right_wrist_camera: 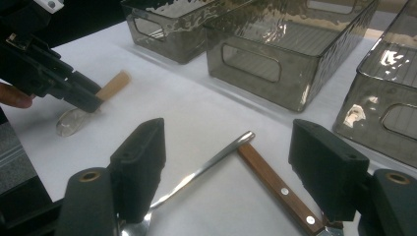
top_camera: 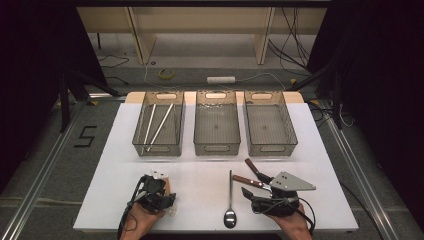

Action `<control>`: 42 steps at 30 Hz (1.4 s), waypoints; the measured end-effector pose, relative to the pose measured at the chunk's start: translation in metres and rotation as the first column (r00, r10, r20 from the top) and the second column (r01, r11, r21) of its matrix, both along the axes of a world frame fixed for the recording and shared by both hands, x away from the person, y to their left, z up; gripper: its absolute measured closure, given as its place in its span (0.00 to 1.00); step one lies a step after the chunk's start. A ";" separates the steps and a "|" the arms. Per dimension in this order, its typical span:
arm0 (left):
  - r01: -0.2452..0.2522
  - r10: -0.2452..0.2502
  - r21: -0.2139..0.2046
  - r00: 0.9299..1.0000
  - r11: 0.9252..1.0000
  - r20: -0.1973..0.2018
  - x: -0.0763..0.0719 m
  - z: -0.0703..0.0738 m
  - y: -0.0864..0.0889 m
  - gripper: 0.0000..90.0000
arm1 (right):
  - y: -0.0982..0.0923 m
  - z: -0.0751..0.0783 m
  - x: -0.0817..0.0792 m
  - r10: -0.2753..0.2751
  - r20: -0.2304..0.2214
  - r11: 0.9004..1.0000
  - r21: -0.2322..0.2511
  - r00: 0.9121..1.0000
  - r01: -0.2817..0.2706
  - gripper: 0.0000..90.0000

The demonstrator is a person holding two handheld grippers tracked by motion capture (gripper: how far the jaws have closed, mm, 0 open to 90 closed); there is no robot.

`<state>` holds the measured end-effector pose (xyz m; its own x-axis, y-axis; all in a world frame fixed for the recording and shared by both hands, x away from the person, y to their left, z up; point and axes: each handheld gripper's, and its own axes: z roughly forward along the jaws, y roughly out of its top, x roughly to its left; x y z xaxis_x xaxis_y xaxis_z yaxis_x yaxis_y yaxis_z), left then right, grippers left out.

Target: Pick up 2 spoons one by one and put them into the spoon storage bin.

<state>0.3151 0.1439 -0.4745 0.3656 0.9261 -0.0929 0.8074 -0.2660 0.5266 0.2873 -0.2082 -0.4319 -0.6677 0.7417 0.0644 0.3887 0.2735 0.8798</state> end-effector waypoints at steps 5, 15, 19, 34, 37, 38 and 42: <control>-0.021 0.021 0.003 1.000 1.000 0.013 -0.003 -0.001 -0.003 0.65 | 0.000 0.000 0.000 0.002 0.002 1.000 -0.001 1.000 -0.002 0.35; -0.034 0.033 -0.027 0.999 0.999 -0.030 -0.001 -0.001 0.000 0.65 | -0.001 0.000 0.001 -0.004 0.000 1.000 -0.002 1.000 0.004 0.35; -0.028 0.027 -0.025 0.999 0.999 -0.040 0.000 -0.001 0.000 0.64 | -0.001 0.000 0.001 -0.003 0.001 1.000 -0.001 1.000 0.003 0.35; -0.007 0.008 0.043 1.000 0.999 -0.013 -0.001 -0.001 -0.004 0.83 | -0.001 0.000 0.001 -0.004 0.001 1.000 -0.002 1.000 0.004 0.35; 0.000 0.000 0.051 1.000 0.999 -0.006 -0.002 -0.001 -0.005 0.84 | -0.002 0.000 0.001 -0.005 0.000 1.000 0.000 1.000 0.005 0.35; 0.001 0.000 0.050 1.000 0.999 -0.008 -0.001 0.000 -0.005 0.84 | -0.002 0.000 0.001 -0.005 0.000 1.000 0.000 1.000 0.005 0.35; 0.009 -0.009 0.023 1.000 1.000 -0.020 0.000 0.000 -0.003 0.84 | -0.002 0.000 0.001 -0.006 0.005 1.000 0.005 1.000 0.006 0.35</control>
<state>0.3149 0.1411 -0.4740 0.3721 0.9248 -0.0790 0.8152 -0.2849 0.5044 0.2884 -0.2105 -0.4314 -0.6633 0.7456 0.0647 0.3862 0.2669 0.8830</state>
